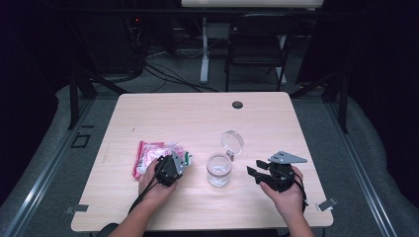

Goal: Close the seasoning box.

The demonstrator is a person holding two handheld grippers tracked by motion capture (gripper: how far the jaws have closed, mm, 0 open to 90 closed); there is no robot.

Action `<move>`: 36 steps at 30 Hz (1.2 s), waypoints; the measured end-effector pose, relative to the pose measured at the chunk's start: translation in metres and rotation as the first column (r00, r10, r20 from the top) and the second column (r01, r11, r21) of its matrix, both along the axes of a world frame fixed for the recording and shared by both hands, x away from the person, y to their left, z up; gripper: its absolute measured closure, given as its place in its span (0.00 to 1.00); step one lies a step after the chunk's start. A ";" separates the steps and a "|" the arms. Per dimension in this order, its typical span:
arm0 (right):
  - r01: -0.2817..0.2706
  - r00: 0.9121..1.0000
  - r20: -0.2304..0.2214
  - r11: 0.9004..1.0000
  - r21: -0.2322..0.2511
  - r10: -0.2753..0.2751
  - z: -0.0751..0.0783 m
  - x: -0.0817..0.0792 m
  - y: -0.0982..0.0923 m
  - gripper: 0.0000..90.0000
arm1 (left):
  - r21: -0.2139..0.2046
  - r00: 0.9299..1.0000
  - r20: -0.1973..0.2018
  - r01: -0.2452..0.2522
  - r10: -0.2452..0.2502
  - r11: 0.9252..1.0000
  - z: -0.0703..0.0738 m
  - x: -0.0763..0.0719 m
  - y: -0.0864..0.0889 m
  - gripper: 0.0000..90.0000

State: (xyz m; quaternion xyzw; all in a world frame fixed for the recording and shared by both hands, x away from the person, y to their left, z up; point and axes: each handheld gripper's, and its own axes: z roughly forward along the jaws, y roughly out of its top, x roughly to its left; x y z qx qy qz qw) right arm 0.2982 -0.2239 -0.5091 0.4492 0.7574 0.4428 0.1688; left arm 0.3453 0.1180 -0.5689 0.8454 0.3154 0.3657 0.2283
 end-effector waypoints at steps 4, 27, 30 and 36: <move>0.001 1.000 0.001 1.000 0.003 -0.001 -0.003 -0.002 -0.002 0.60 | 0.008 1.000 0.003 -0.002 0.002 1.000 0.000 0.003 -0.002 0.61; 0.015 1.000 -0.016 1.000 0.016 -0.014 -0.006 -0.003 -0.004 0.60 | -0.004 1.000 0.003 -0.013 0.013 1.000 0.003 0.006 0.001 0.78; 0.019 1.000 -0.015 1.000 0.020 -0.019 -0.007 -0.002 -0.005 0.61 | -0.020 1.000 0.001 -0.007 0.007 1.000 0.004 0.007 0.003 0.85; 0.021 1.000 -0.021 1.000 0.022 -0.021 -0.008 -0.002 -0.007 0.60 | -0.066 1.000 -0.016 -0.015 0.014 0.998 0.009 0.007 0.008 0.96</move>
